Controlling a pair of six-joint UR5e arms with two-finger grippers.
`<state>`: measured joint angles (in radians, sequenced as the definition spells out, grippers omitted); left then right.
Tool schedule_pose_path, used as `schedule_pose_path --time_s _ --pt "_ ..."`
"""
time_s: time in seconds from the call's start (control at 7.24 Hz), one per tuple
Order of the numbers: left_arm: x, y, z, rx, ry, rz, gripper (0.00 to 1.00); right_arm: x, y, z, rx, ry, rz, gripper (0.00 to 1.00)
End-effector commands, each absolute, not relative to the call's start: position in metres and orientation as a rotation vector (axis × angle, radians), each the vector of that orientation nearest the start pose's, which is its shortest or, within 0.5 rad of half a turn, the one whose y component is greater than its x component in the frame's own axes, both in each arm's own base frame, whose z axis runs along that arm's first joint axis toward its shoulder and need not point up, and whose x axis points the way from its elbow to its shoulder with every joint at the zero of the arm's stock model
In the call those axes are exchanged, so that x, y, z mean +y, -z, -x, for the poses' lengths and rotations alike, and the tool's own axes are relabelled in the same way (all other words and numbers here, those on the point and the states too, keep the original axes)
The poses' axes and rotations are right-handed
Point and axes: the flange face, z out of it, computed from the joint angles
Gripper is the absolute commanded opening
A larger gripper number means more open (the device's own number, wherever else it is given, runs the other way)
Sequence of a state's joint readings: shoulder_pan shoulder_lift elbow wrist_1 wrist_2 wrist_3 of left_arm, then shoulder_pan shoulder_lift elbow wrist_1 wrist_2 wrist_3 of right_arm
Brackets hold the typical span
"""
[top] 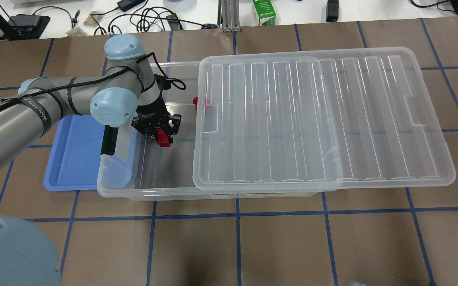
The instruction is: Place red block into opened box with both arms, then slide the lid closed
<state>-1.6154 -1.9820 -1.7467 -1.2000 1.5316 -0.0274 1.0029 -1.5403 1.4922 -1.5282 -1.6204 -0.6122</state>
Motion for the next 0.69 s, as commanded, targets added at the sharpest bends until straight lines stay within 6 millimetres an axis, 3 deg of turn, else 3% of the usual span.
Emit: schedule_pose_path --time_s 0.0,0.14,0.28,0.55 --pt "-0.568 -0.198 0.163 3.148 -0.380 -0.017 0.06 -0.481 -0.503 0.210 3.180 -0.035 0.063 1.00" --pt "-0.570 -0.191 0.163 3.147 -0.385 -0.017 0.15 -0.482 -0.495 0.210 3.168 -0.047 0.054 1.00" --pt "-0.571 -0.186 0.163 3.147 -0.395 -0.014 0.28 -0.481 -0.472 0.206 3.126 -0.055 0.055 1.00" --pt "-0.570 -0.186 0.163 3.145 -0.397 -0.007 1.00 -0.488 -0.397 0.210 3.131 -0.043 0.065 1.00"
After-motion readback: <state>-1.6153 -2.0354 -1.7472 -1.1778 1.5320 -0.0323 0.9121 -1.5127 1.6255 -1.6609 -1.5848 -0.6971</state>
